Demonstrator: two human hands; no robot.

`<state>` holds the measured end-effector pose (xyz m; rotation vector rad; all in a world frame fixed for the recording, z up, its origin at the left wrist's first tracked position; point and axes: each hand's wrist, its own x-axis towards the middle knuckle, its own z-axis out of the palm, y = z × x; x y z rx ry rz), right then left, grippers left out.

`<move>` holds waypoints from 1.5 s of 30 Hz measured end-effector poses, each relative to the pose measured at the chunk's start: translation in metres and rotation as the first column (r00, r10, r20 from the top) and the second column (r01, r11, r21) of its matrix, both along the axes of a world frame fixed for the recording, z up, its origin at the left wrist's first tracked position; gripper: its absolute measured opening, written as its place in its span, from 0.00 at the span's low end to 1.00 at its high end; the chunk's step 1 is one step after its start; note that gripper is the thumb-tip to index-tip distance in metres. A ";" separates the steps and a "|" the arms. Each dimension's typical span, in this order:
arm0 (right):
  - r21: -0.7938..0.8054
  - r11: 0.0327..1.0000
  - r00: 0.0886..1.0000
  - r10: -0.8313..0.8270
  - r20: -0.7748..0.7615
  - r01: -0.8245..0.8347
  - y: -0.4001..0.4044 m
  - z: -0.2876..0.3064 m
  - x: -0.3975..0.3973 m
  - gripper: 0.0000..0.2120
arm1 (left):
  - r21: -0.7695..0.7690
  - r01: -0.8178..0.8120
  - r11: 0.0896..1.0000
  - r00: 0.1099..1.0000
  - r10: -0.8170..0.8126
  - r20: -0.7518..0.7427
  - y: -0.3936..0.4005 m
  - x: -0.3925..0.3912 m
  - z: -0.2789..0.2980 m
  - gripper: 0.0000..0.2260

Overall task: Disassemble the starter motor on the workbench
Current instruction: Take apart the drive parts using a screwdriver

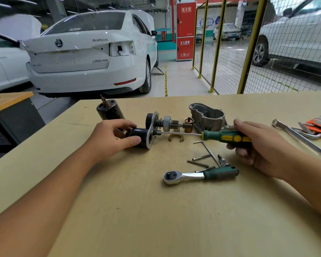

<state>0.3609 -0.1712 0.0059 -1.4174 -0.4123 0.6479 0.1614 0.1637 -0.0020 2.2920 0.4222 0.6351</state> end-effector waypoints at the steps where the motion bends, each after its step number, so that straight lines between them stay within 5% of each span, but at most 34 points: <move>1: -0.003 1.000 1.000 -0.002 0.012 0.002 0.000 -0.001 0.002 0.12 | -0.006 -0.014 1.000 1.000 0.014 0.014 0.000 0.001 0.000 0.17; 3: 0.030 0.999 1.000 0.011 0.008 -0.012 0.000 -0.003 0.005 0.07 | -0.015 -0.044 0.999 0.998 0.044 0.034 -0.001 0.002 -0.002 0.16; 8: 0.177 0.984 0.998 0.022 -0.061 -0.011 0.001 -0.007 0.008 0.19 | 0.128 -0.116 0.985 0.993 0.116 0.014 -0.013 0.004 -0.002 0.27; 12: 0.008 1.000 1.000 0.030 0.010 -0.030 0.003 -0.004 0.003 0.19 | 0.290 -0.145 0.946 0.988 0.154 -0.008 -0.025 0.008 -0.001 0.31; 16: 0.024 0.998 0.998 0.050 0.040 -0.051 0.003 -0.004 0.005 0.13 | 0.485 -0.147 0.862 0.987 0.156 0.021 -0.039 0.013 0.003 0.26; 20: 0.093 0.994 0.999 0.052 0.003 -0.052 0.001 -0.006 0.006 0.22 | 0.573 -0.093 0.814 0.996 0.080 0.048 -0.050 0.016 0.004 0.19; 23: 0.040 0.995 0.995 0.088 0.047 -0.090 0.003 -0.002 0.000 0.16 | 0.634 -0.061 0.771 0.998 0.048 0.038 -0.059 0.019 0.000 0.13; 27: -0.073 0.996 0.992 0.066 0.105 -0.059 0.002 0.001 -0.001 0.19 | 0.642 -0.083 0.762 0.996 0.089 0.022 -0.064 0.021 0.002 0.09; 33: 0.055 0.998 0.998 0.015 0.063 -0.019 -0.002 -0.006 0.003 0.25 | 0.608 -0.074 0.790 0.997 0.075 0.024 -0.064 0.021 0.003 0.09; 41: -0.028 0.999 0.988 0.050 0.147 -0.047 0.001 0.000 -0.002 0.16 | 0.543 -0.072 0.837 0.997 0.065 0.032 -0.065 0.021 0.004 0.09; 45: 0.076 0.997 0.998 0.018 0.068 -0.023 -0.002 -0.004 -0.001 0.22 | 0.514 -0.082 0.854 0.997 0.072 0.039 -0.068 0.021 0.004 0.08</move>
